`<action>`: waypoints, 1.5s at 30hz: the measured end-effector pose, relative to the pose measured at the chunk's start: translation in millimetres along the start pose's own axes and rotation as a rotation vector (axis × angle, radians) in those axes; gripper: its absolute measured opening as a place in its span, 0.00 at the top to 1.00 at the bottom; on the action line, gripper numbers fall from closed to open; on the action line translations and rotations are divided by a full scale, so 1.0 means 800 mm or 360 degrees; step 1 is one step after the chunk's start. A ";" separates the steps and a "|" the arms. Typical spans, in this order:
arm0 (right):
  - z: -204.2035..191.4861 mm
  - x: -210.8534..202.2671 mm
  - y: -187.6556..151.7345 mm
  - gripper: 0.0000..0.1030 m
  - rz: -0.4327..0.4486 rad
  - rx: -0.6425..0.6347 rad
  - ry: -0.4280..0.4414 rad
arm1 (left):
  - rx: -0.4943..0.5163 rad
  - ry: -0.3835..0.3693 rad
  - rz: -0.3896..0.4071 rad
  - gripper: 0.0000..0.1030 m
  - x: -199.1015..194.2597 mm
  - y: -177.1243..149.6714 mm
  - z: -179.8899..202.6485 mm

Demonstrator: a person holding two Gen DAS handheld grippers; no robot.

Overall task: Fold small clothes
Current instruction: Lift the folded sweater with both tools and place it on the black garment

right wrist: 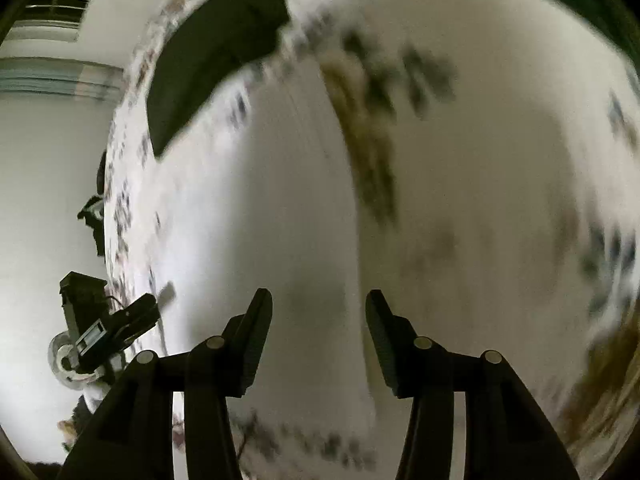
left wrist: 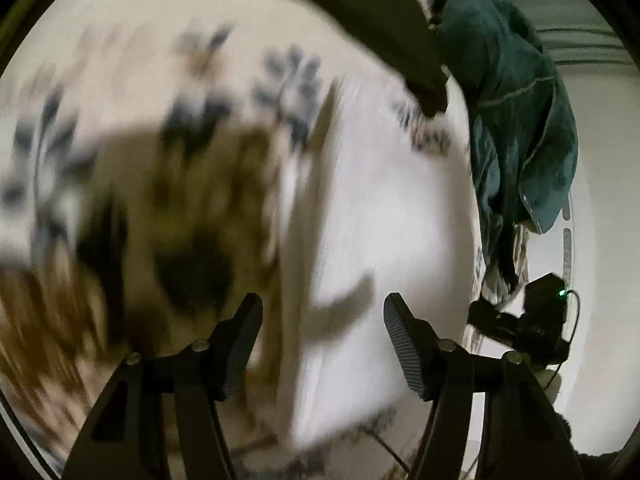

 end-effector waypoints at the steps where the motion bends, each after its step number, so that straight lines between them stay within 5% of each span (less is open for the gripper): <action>1: 0.009 0.008 -0.016 0.50 -0.0039 0.0037 0.0027 | -0.0015 -0.0015 -0.0012 0.41 0.003 -0.012 -0.003; 3: 0.023 0.021 -0.039 0.50 -0.0056 0.0135 0.0124 | -0.0025 -0.0043 0.0010 0.44 0.013 -0.034 -0.003; 5: 0.029 0.024 -0.048 0.68 0.0002 0.0206 0.0253 | -0.0018 -0.0091 0.0040 0.84 0.019 -0.044 0.007; 6: 0.028 0.023 -0.050 0.89 0.0019 0.0212 0.0282 | 0.0004 -0.0051 0.0075 0.84 0.013 -0.045 0.006; 9: 0.037 0.016 -0.040 0.92 0.0088 0.0129 0.0123 | 0.0035 -0.0032 0.0073 0.86 0.006 -0.037 0.000; 12: 0.033 0.024 -0.031 0.90 -0.0010 0.0091 0.0187 | 0.0038 -0.0131 -0.0031 0.69 0.008 -0.024 -0.002; 13: 0.034 0.022 -0.025 0.82 -0.0036 0.0079 0.0208 | 0.0042 -0.0120 -0.0041 0.37 0.007 -0.015 -0.002; 14: 0.036 0.021 -0.020 0.72 -0.0050 0.0065 0.0209 | 0.0046 -0.0143 -0.0047 0.23 0.009 -0.008 -0.001; 16: 0.047 0.016 -0.015 0.21 -0.0025 0.0043 0.0244 | 0.0031 -0.0231 -0.0048 0.23 0.016 0.001 0.000; 18: 0.055 0.032 -0.007 0.15 -0.0077 0.0100 0.0353 | -0.0018 -0.0320 -0.0105 0.23 0.043 0.012 0.007; 23: 0.047 0.080 0.000 0.15 -0.0246 0.0121 0.0626 | 0.0020 -0.0320 -0.0163 0.22 0.087 0.027 0.023; 31: 0.024 0.104 0.010 0.14 -0.0251 0.0087 0.0655 | 0.0032 -0.0312 -0.0140 0.22 0.088 0.030 0.038; 32: 0.023 0.102 0.011 0.17 -0.0219 0.0079 0.0624 | 0.0063 -0.0313 -0.0097 0.36 0.084 0.029 0.047; 34: 0.022 0.093 0.009 0.42 -0.0185 0.0063 0.0601 | 0.0119 -0.0308 -0.0055 0.66 0.075 0.022 0.051; 35: 0.022 0.087 0.009 0.44 -0.0166 0.0053 0.0583 | 0.0134 -0.0317 -0.0033 0.70 0.068 0.022 0.059; 45: -0.028 -0.016 0.040 0.50 -0.0008 -0.0054 0.0610 | 0.0284 -0.0439 0.0047 0.72 -0.002 0.066 0.147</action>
Point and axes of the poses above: each gripper's, at about its wrist camera, not at the fingertips, and x roughly the way its jaws point, z to its right, y to its top, the point moved 6 cm from there along x, roughly the way its jaws point, and after that the axes turned 1 degree about -y, right-handed, at the moved point
